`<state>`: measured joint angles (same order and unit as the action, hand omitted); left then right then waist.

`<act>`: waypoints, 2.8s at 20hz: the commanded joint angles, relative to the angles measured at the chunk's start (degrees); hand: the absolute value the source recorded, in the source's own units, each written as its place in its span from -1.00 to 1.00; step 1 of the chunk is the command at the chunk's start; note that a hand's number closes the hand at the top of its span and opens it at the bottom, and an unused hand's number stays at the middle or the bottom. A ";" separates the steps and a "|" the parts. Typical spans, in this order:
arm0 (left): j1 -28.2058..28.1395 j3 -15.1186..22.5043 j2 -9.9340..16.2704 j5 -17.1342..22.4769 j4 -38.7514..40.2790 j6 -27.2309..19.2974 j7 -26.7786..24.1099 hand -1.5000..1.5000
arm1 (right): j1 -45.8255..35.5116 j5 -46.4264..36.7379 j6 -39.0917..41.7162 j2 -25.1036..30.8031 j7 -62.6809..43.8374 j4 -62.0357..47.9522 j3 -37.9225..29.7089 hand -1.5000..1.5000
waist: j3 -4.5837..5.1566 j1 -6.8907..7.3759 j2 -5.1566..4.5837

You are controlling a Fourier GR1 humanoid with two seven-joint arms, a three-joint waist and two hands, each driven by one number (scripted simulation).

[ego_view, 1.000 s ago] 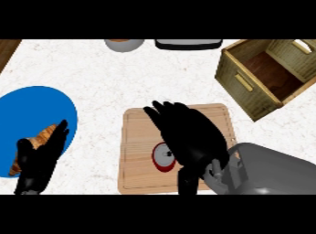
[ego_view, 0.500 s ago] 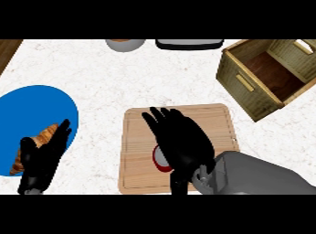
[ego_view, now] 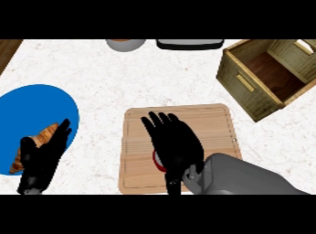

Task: Pick the can from the cutting board and place it in the basket

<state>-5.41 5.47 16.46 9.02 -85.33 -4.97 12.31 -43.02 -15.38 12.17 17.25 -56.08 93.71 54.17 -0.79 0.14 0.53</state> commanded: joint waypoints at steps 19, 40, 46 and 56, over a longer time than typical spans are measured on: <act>-1.17 -1.88 -0.96 -0.50 7.92 1.88 0.95 0.00 | 6.68 -9.32 1.46 -6.25 2.08 -8.01 0.54 -1.00 | 0.83 -0.29 -0.63; -6.07 -0.78 -3.55 -2.36 3.58 0.07 1.05 0.00 | 21.73 -19.75 1.19 31.83 24.44 28.81 4.04 1.00 | 0.76 -2.84 -0.07; -6.91 -1.68 -2.19 -1.99 2.00 0.90 1.57 0.00 | 31.45 -10.99 -11.97 33.25 26.47 37.51 -6.86 1.00 | 0.64 -3.06 -0.43; -6.33 -2.96 -1.33 -0.06 2.27 2.68 2.93 0.00 | 32.24 11.51 -22.09 24.60 18.01 53.16 -31.49 1.00 | 0.88 -2.51 -0.60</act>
<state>-9.14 2.21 15.24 7.90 -88.14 -3.83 12.86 -11.41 -12.21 -8.57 41.62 -32.75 137.89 31.49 -0.74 -2.74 0.42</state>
